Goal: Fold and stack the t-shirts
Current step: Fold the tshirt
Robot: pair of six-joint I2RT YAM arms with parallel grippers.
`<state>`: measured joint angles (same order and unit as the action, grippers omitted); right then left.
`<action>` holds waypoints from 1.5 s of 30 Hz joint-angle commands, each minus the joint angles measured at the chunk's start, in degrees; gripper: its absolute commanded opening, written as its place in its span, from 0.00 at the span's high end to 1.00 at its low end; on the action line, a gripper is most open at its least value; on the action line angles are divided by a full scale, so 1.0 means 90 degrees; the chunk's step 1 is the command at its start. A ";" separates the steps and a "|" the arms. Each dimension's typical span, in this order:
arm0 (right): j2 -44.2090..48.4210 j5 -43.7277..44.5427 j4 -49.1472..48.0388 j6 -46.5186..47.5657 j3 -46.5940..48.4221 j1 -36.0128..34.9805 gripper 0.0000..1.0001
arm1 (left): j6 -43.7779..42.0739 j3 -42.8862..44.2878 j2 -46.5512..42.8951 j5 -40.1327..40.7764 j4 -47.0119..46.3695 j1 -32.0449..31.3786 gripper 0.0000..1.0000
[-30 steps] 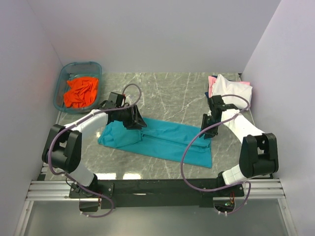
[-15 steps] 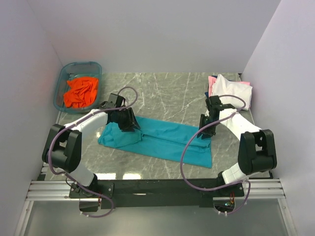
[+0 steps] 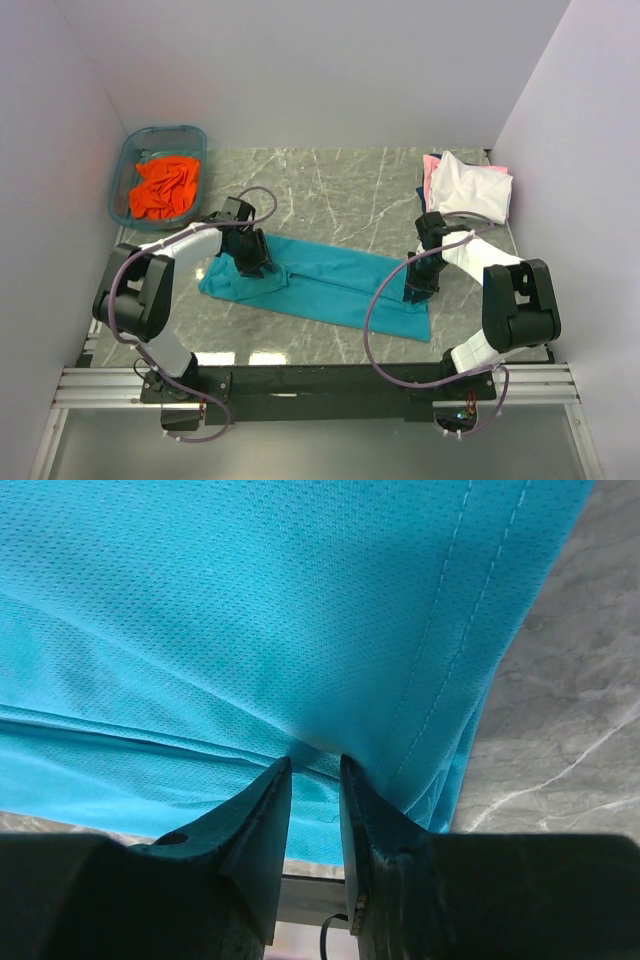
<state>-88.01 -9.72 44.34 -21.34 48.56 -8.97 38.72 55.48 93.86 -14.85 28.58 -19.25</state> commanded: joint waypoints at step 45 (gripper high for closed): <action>0.0442 -0.0191 0.0376 -0.0637 0.0043 -0.1523 0.68 | -0.1460 0.5865 0.3859 0.0986 0.1385 -0.0332 0.46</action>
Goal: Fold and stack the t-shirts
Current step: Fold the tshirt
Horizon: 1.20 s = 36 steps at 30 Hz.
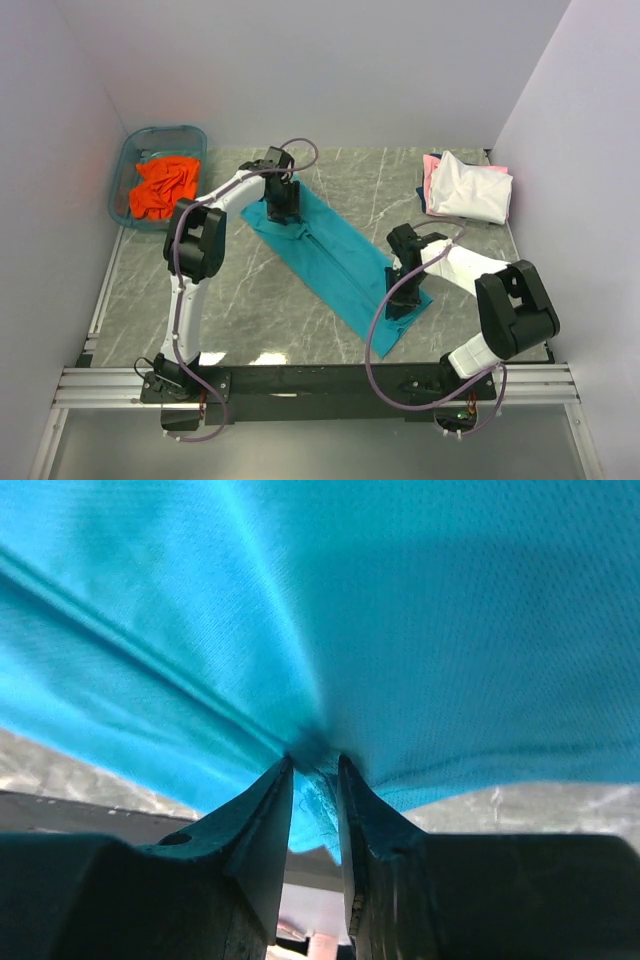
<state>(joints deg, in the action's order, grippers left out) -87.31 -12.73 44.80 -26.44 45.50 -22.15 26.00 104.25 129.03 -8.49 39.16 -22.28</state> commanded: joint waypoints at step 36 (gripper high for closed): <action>-0.0240 -0.0118 -0.0221 0.0281 -0.0162 -0.0614 0.67 | 0.0842 -0.0880 0.0027 -0.1146 -0.0074 0.0152 0.46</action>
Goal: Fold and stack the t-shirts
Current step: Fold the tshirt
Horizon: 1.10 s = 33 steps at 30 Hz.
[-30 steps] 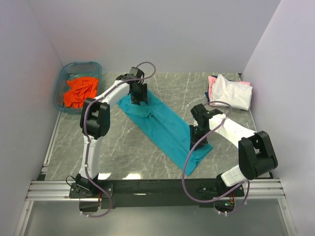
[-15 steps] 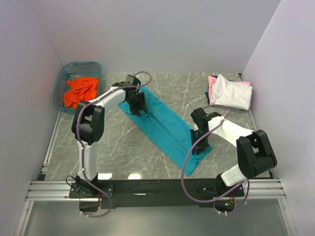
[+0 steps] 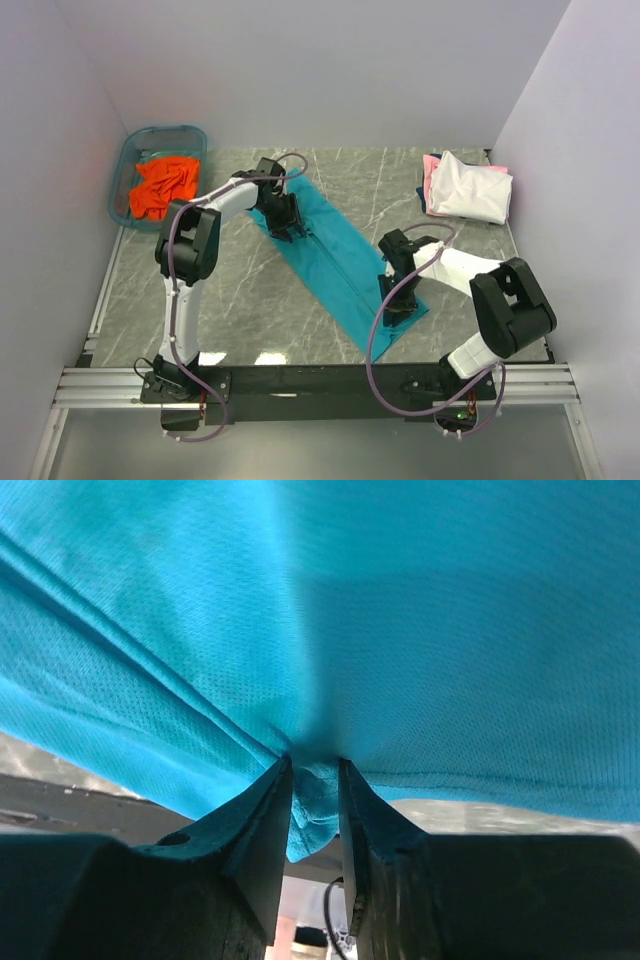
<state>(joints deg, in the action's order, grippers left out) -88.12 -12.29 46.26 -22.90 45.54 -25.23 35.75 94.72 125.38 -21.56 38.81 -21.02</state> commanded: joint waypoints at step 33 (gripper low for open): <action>-0.2193 -0.0764 -0.0170 -0.0982 0.3210 -0.2431 0.65 | -0.1189 0.2718 0.1949 -0.0211 -0.0804 0.0304 0.41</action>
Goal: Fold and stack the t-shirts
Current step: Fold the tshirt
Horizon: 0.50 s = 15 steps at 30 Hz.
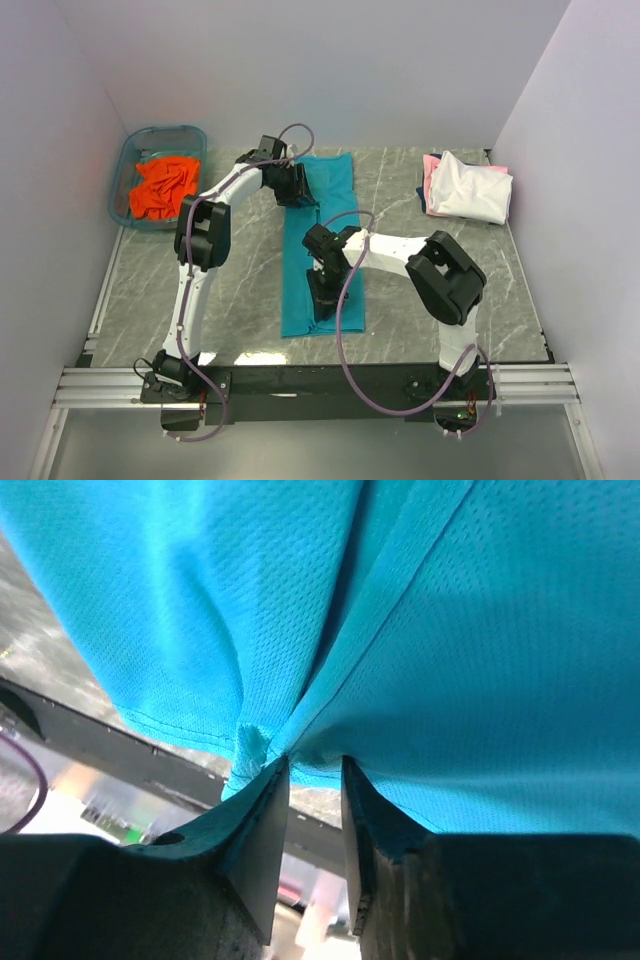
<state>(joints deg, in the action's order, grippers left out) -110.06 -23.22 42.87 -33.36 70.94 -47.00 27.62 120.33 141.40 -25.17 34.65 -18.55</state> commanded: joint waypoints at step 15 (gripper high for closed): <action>0.1945 0.1447 0.0852 0.0328 -0.0586 0.0544 0.62 | -0.0129 -0.0479 -0.1863 -0.0114 -0.0726 0.0000 0.38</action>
<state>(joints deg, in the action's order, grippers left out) -94.02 -12.58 49.21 -30.94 69.76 -43.46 27.64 116.97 133.27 -25.69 29.69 -18.57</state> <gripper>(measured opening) 0.373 0.614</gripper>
